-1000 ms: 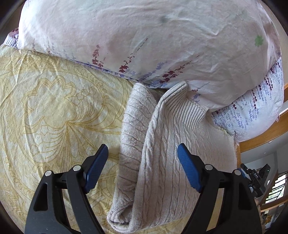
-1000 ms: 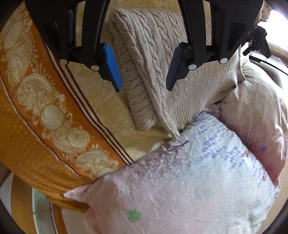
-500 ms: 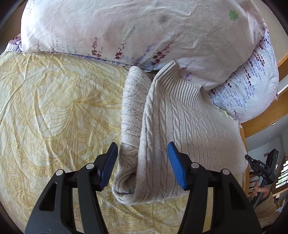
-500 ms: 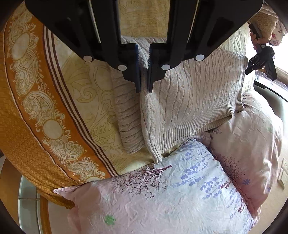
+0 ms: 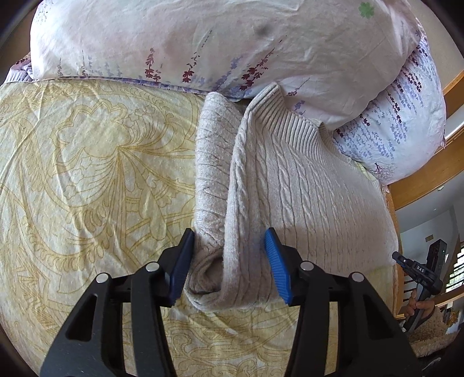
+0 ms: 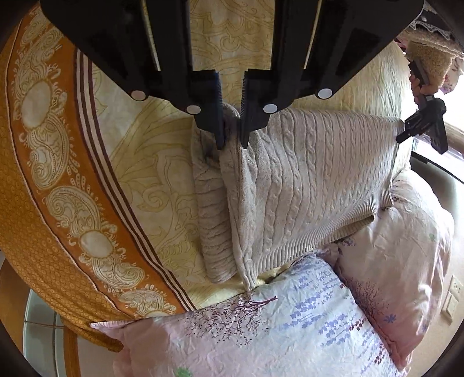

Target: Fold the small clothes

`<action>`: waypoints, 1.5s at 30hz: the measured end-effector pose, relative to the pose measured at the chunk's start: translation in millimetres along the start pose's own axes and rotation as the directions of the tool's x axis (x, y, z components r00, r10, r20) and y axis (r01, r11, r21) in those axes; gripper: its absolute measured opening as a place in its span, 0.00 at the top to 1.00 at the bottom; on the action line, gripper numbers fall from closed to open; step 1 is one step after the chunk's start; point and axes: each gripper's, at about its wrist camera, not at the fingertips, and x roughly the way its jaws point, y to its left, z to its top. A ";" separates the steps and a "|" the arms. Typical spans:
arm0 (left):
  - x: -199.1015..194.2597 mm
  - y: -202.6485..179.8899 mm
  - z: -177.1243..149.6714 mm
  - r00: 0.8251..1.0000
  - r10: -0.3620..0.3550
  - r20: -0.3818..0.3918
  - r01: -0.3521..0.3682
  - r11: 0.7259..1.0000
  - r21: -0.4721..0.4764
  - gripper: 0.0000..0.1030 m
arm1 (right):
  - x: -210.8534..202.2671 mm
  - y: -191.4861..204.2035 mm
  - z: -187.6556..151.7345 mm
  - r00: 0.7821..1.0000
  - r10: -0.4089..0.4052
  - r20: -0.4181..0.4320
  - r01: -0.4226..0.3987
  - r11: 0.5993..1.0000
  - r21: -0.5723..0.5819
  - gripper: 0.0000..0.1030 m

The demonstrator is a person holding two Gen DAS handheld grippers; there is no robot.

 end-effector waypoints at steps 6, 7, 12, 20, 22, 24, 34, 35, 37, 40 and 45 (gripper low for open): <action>-3.0 7.6 -1.5 1.000 -0.010 -0.007 0.010 1.000 -0.007 0.63 | -2.2 -16.6 -9.8 0.997 -0.070 -0.038 0.072 0.996 0.055 0.93; -2.9 7.5 -0.8 1.000 -0.008 -0.010 0.008 1.000 -0.002 0.63 | 0.2 -18.0 -9.2 0.996 -0.086 -0.039 0.089 0.994 0.066 0.93; -8.5 13.6 7.9 1.000 -0.005 0.000 0.005 0.999 -0.039 0.48 | -1.6 1.8 1.1 0.991 -0.137 -0.001 0.137 0.991 0.014 0.74; -1.6 30.3 40.3 0.995 -0.086 0.044 0.092 0.985 -0.148 0.35 | 7.3 69.7 31.8 0.982 -0.095 0.163 0.120 0.980 -0.155 0.56; 4.2 26.8 51.2 0.994 -0.102 0.034 0.106 0.983 -0.150 0.35 | 27.2 92.4 35.4 0.990 -0.067 0.122 0.092 0.973 -0.210 0.56; 9.4 24.5 58.6 0.993 -0.114 0.025 0.116 0.982 -0.152 0.35 | 45.5 115.7 32.5 0.995 -0.047 0.087 0.068 0.964 -0.255 0.56; 18.2 14.1 80.3 0.986 -0.169 0.000 0.167 0.978 -0.125 0.33 | 92.5 162.6 13.5 0.991 -0.131 0.021 0.126 0.880 -0.459 0.42; 19.2 15.1 81.0 0.983 -0.186 -0.003 0.184 0.974 -0.131 0.33 | 92.1 161.8 12.4 0.992 -0.123 0.025 0.120 0.881 -0.457 0.41; 20.6 19.2 81.7 0.973 -0.230 -0.004 0.227 0.962 -0.154 0.36 | 91.9 160.2 11.7 0.994 -0.105 0.013 0.100 0.887 -0.451 0.37; 26.1 28.2 81.6 0.950 -0.312 -0.010 0.302 0.929 -0.216 0.44 | 92.1 161.3 10.4 0.995 -0.101 0.010 0.094 0.885 -0.456 0.34; 28.3 36.0 79.0 0.932 -0.363 0.001 0.350 0.898 -0.268 0.46 | 93.4 164.4 8.7 0.995 -0.097 0.011 0.091 0.879 -0.469 0.27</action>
